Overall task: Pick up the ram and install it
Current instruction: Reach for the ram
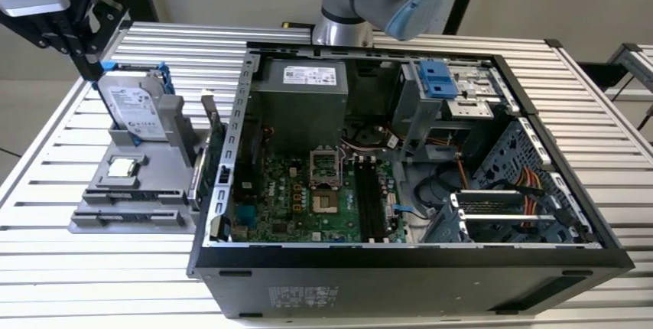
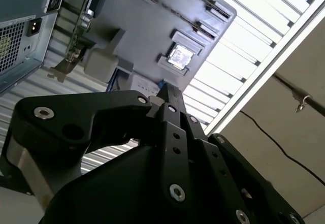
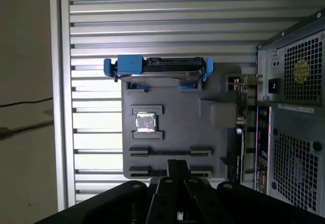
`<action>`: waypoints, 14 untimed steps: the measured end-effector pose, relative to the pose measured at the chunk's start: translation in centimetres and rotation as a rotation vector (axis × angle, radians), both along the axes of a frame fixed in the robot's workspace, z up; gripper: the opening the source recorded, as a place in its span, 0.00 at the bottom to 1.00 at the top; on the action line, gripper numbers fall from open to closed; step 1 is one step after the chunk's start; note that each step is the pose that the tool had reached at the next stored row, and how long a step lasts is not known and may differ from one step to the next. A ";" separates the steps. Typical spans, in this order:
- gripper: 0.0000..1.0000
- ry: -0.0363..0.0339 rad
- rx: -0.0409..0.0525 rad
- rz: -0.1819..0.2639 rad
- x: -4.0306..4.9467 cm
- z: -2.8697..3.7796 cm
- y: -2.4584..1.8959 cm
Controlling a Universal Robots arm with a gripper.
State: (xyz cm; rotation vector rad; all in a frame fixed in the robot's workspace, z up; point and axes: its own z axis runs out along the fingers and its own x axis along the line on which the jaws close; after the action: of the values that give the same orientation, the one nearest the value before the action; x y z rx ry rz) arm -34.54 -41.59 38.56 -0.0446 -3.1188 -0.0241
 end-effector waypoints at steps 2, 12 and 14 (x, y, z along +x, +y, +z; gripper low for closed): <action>0.00 0.0007 0.0000 0.000 0.00 -0.02 -0.11; 0.00 0.0014 0.0000 0.000 0.00 -0.14 -0.73; 0.00 0.0016 -0.0001 0.000 0.00 -0.16 -0.90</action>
State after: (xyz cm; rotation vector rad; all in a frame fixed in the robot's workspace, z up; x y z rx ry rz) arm -34.54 -42.49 38.41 -0.0447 -3.1172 -0.0239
